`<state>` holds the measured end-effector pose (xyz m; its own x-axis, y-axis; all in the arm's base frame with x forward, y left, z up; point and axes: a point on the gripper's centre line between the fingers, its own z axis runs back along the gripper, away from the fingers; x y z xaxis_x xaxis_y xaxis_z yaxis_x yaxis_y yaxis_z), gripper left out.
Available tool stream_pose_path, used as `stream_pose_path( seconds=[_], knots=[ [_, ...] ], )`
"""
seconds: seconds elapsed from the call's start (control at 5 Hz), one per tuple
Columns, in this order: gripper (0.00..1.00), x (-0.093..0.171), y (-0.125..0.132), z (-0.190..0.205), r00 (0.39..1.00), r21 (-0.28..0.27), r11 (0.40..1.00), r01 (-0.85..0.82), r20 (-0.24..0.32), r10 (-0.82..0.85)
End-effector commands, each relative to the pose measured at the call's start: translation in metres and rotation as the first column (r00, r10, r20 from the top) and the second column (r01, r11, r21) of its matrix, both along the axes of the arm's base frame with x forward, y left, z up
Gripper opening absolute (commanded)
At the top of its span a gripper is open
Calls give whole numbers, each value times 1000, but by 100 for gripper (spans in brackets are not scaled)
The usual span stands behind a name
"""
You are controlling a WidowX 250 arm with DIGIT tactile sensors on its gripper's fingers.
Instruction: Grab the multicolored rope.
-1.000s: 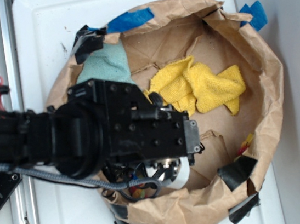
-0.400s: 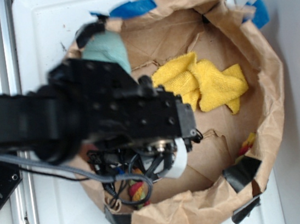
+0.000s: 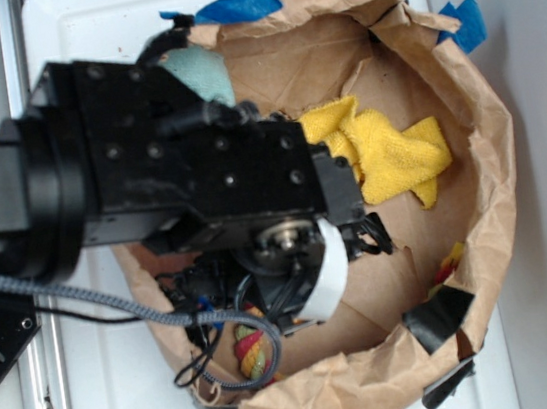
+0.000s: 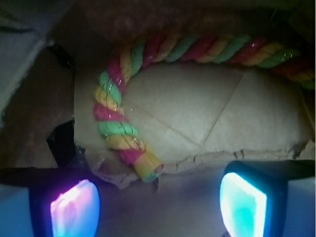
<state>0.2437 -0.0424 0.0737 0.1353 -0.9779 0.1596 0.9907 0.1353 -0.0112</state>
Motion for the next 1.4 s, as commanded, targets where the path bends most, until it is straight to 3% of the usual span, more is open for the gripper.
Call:
stream_pose_path(
  seconds=[0.0,0.2,0.4,0.8,1.0,1.2],
  knots=[
    [100,2,-24,-12,990,-91,986,138,-16,-140],
    [100,-6,-30,-19,969,-150,959,242,-12,-246],
    [100,-16,-35,-22,944,-165,930,328,12,-330],
    [100,-17,-34,-43,949,-111,945,309,-36,-315],
    [84,-15,-31,-45,961,-111,957,269,-28,-274],
    [0,-12,-26,-45,970,-115,964,238,-24,-242]
  ],
)
